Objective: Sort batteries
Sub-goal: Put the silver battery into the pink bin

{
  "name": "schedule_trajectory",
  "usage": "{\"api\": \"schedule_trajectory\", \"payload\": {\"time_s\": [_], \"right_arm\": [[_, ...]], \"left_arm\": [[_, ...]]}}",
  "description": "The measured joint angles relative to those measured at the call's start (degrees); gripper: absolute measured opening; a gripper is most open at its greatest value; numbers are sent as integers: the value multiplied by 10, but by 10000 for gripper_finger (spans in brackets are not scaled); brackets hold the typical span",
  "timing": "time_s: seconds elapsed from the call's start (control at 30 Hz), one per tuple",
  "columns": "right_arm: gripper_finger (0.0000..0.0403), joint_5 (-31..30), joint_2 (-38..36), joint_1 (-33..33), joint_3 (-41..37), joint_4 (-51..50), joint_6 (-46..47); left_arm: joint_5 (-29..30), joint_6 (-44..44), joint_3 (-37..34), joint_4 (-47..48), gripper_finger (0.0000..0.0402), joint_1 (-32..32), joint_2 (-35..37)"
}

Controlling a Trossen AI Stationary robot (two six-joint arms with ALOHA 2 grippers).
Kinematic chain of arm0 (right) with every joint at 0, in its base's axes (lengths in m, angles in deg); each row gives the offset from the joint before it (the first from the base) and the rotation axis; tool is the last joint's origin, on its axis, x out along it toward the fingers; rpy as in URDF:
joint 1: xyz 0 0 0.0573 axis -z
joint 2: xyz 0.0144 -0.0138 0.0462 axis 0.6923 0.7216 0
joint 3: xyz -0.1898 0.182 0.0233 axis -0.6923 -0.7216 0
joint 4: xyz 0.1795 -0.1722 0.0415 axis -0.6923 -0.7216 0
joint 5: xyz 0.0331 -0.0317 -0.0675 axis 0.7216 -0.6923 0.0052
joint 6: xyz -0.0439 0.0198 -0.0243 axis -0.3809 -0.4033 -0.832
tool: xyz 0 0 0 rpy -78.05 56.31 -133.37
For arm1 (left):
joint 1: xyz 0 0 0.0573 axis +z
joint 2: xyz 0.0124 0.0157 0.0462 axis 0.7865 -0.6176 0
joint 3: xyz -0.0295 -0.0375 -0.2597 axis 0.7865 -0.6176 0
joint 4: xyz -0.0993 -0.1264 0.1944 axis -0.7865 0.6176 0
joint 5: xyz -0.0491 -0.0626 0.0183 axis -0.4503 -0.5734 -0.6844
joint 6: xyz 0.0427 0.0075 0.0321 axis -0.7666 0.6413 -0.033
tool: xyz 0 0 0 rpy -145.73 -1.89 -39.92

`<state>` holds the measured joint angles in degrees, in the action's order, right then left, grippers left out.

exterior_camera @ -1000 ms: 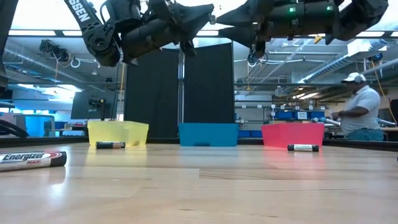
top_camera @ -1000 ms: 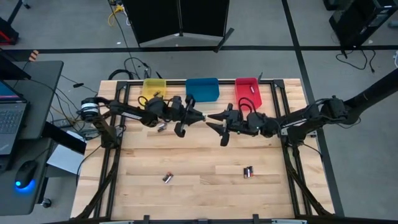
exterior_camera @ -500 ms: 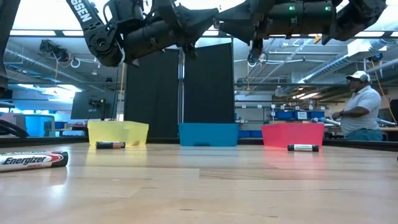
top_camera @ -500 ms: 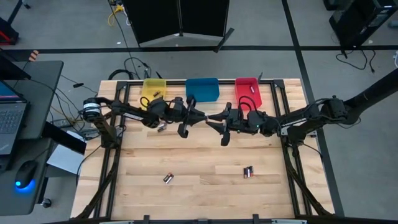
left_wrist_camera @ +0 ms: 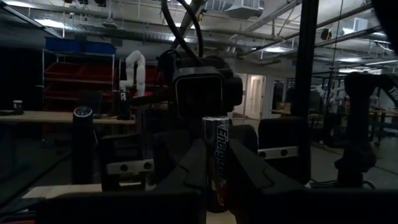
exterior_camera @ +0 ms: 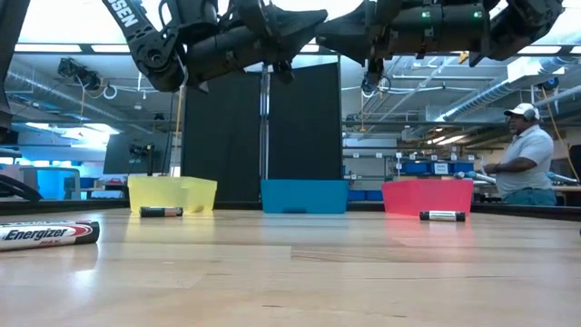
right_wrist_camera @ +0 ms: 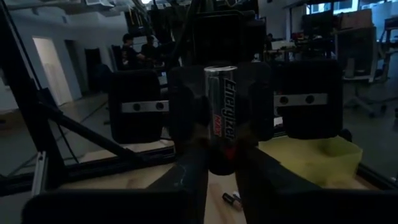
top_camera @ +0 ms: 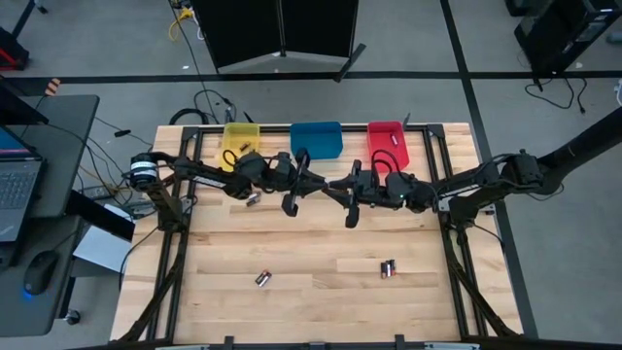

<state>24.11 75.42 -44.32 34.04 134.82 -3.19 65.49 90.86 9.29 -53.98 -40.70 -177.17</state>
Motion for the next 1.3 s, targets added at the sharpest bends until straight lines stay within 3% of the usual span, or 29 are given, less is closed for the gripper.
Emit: {"api": "schedule_trajectory", "payload": {"time_s": [0.17, 0.4, 0.7, 1.03, 1.3], "right_arm": [[65, 1, 0, 1, 0, 0, -3], [65, 1, 0, 15, 0, -7, -3], [65, 2, -41, 78, 0, -106, -3], [65, -13, -114, 260, 0, -410, 98], [65, 10, -86, 441, -1, -577, 169]], "left_arm": [[16, 11, 0, 2, 44, 0, 0], [39, 9, 0, 9, 100, 7, -1], [-8, -22, -17, 13, 120, 54, 6], [-11, -73, -89, -2, 121, 96, 49], [-5, -96, -135, 2, 122, 125, 93]]}}
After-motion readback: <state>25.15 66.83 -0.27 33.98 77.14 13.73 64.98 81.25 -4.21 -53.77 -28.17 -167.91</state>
